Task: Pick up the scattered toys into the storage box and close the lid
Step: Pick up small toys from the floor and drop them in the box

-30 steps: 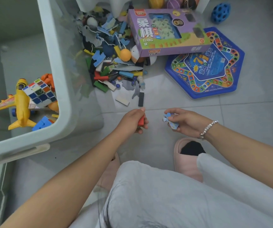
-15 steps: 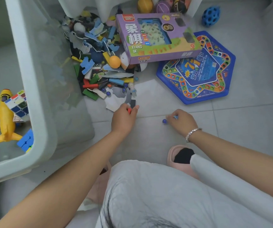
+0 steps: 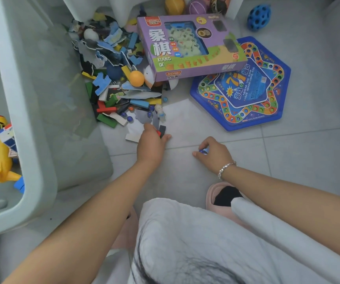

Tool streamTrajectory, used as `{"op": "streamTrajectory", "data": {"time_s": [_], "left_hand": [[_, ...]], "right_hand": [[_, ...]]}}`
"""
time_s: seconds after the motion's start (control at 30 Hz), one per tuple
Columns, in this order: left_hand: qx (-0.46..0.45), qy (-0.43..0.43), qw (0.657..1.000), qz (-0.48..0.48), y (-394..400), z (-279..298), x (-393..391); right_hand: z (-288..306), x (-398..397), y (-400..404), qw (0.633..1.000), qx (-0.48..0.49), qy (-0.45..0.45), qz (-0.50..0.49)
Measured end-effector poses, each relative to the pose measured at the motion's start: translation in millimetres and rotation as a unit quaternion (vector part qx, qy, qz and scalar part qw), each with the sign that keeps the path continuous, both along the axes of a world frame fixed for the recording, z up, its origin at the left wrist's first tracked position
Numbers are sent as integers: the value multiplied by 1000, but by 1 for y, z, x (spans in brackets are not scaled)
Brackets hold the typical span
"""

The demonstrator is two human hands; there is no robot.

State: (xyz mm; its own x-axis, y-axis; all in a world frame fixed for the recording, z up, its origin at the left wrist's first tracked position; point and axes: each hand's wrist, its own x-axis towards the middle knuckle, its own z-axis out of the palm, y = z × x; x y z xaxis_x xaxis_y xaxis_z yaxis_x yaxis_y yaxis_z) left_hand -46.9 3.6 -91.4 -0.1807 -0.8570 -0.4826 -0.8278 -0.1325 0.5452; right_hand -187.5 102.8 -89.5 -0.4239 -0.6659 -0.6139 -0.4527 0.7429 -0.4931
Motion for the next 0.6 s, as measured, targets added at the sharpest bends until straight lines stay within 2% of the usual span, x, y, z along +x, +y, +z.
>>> {"op": "streamTrajectory", "data": {"time_s": [0.13,0.27,0.53,0.6], "left_hand": [[-7,-52,996,-75,-2,1,3],[0,20,1000,-22,5,5,11],[90,136,981,107,-3,10,33],[84,149,977,124,-6,9,39]], "right_hand": [[5,1,-3,989,14,-110,-95],[13,6,-12,966,51,-225,-117],[21,26,-44,956,51,-272,-97],[21,31,-49,959,42,-266,-82]]}}
